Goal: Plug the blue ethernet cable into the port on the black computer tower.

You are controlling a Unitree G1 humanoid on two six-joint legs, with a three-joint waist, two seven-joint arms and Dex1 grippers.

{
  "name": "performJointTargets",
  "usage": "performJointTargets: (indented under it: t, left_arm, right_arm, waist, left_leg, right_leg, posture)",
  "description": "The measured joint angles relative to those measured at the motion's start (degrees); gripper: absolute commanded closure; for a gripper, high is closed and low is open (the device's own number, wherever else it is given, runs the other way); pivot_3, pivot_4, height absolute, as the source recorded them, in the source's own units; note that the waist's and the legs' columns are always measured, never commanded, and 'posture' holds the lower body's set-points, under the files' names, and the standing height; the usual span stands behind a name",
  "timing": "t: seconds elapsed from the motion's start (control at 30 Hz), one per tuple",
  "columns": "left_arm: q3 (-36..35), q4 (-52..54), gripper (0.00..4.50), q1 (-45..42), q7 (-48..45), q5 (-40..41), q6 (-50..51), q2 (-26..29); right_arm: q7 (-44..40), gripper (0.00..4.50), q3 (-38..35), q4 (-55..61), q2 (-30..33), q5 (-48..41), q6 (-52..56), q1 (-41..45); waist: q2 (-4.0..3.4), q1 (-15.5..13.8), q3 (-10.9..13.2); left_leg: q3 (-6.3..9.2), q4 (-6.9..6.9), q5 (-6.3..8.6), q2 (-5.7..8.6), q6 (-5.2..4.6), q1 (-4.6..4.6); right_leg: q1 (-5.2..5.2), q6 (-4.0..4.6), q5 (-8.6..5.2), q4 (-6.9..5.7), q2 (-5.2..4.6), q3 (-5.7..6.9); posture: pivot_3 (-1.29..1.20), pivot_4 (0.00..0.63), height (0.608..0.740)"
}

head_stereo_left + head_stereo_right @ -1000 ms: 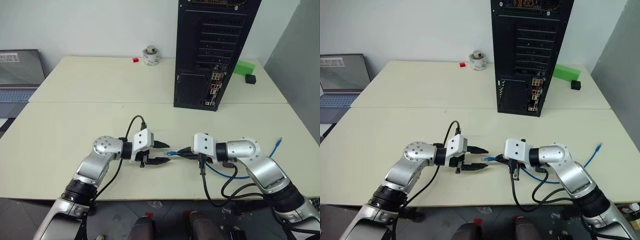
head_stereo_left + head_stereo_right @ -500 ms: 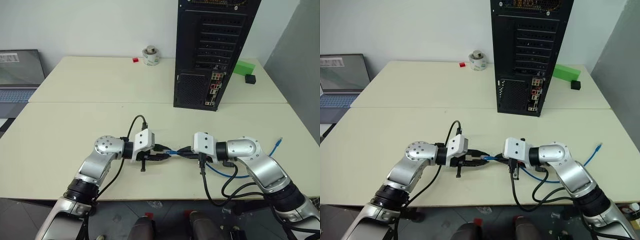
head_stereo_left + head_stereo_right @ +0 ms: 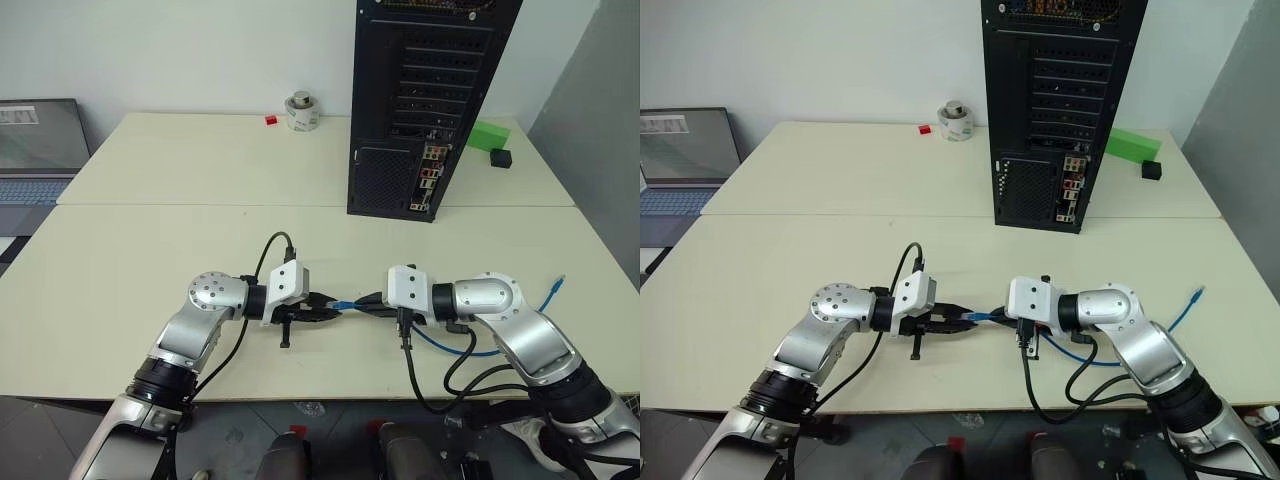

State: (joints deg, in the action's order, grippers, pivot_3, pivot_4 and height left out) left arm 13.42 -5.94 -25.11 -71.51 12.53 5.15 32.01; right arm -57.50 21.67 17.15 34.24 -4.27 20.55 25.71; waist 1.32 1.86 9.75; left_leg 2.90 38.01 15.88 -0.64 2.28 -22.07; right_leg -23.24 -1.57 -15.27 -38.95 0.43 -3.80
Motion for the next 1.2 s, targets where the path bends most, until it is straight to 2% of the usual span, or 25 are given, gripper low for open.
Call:
performJointTargets:
  t: [0.07, 0.27, 0.33, 0.43, 0.53, 0.7, 0.77, 1.0, 1.2]
  left_arm:
    - [-0.1, 0.0, 4.23, 0.1, 0.3, -0.2, -0.7, 0.0]
    - [0.0, -1.7, 4.23, 2.3, 3.4, -4.7, -10.5, -0.6]
    - [0.0, -2.4, 4.23, 2.9, 5.7, -6.5, -15.7, -1.7]
    - [0.0, -5.6, 4.23, 4.1, 12.9, -13.1, -31.5, -3.7]
    - [0.1, -8.8, 4.23, 4.2, 19.0, -19.1, -43.6, -4.0]
    - [-1.7, -13.6, 4.23, 3.2, 33.7, -31.8, -63.2, -4.9]
    - [-2.6, -14.3, 4.23, 2.5, 38.1, -35.3, -66.8, -5.0]
    - [-3.0, -16.6, 4.23, 1.2, 49.3, -44.8, -70.6, -4.8]
    - [-2.6, -17.0, 4.23, 0.5, 55.0, -47.9, -70.5, -3.7]
  right_arm:
    - [-0.4, 3.69, 0.0, 0.0, 0.5, 0.1, 0.0, 0.2]
    - [-5.2, 1.96, -4.1, 3.1, 5.4, -6.0, 4.8, 0.2]
    - [-5.6, 1.54, -6.8, 4.1, 6.0, -9.1, 8.0, 0.2]
    - [-4.3, 0.84, -12.2, 6.7, 4.9, -17.4, 17.2, 0.0]
    - [-1.7, 0.13, -14.9, 7.9, 2.7, -22.0, 22.5, -0.2]
    - [5.4, 0.11, -17.2, 7.4, -3.7, -28.1, 31.3, -0.4]
    - [6.6, 0.11, -17.3, 6.7, -4.2, -29.6, 33.4, -0.4]
    - [8.2, 0.11, -17.4, 4.4, -5.0, -33.0, 36.8, -0.4]
    - [9.2, 0.11, -17.4, 2.9, -5.4, -33.6, 37.4, -0.2]
  waist:
    - [0.0, 0.0, 0.0]
    - [0.0, -0.1, 0.0]
    - [0.0, -0.2, 0.0]
    - [0.0, -0.1, 0.0]
    - [0.0, -0.1, 0.0]
    - [0.0, -0.2, 0.0]
    - [0.0, -0.2, 0.0]
    - [0.0, -0.2, 0.0]
    - [0.0, -0.2, 0.0]
  left_leg:
    - [0.0, 0.0, 0.0, 0.0, 0.0, 0.0]
    - [0.02, 0.0, 0.0, 0.0, 0.0, -0.01]
    - [0.02, 0.0, 0.0, 0.0, 0.0, -0.01]
    - [0.02, -0.01, 0.0, -0.03, 0.0, 0.0]
    - [0.03, -0.02, 0.0, -0.01, 0.0, 0.01]
    - [0.05, -0.01, 0.0, 0.06, 0.0, -0.04]
    - [0.05, -0.01, 0.0, 0.08, 0.0, -0.04]
    - [0.05, -0.01, 0.0, 0.08, -0.01, -0.04]
    - [0.06, -0.01, 0.0, 0.08, -0.01, -0.05]
  right_leg:
    - [0.0, 0.0, 0.0, 0.0, 0.0, 0.0]
    - [0.0, 0.0, 0.0, 0.02, -0.03, 0.0]
    - [0.01, 0.01, 0.0, 0.03, -0.05, 0.0]
    - [0.01, 0.02, 0.01, 0.03, -0.28, -0.04]
    - [0.01, 0.02, 0.01, 0.01, -0.32, -0.01]
    - [0.01, 0.01, 0.01, 0.01, -0.39, 0.04]
    - [0.01, 0.01, 0.01, 0.01, -0.39, 0.06]
    - [0.01, 0.0, 0.01, 0.0, -0.37, 0.11]
    - [0.01, 0.0, 0.01, -0.01, -0.36, 0.13]
  posture:
    - [0.0, 0.15, 0.74]
    - [0.0, 0.15, 0.74]
    - [0.0, 0.15, 0.74]
    - [0.0, 0.15, 0.74]
    - [0.0, 0.15, 0.74]
    - [0.0, 0.15, 0.74]
    - [0.0, 0.15, 0.74]
    - [0.0, 0.15, 0.74]
    - [0.0, 0.15, 0.74]
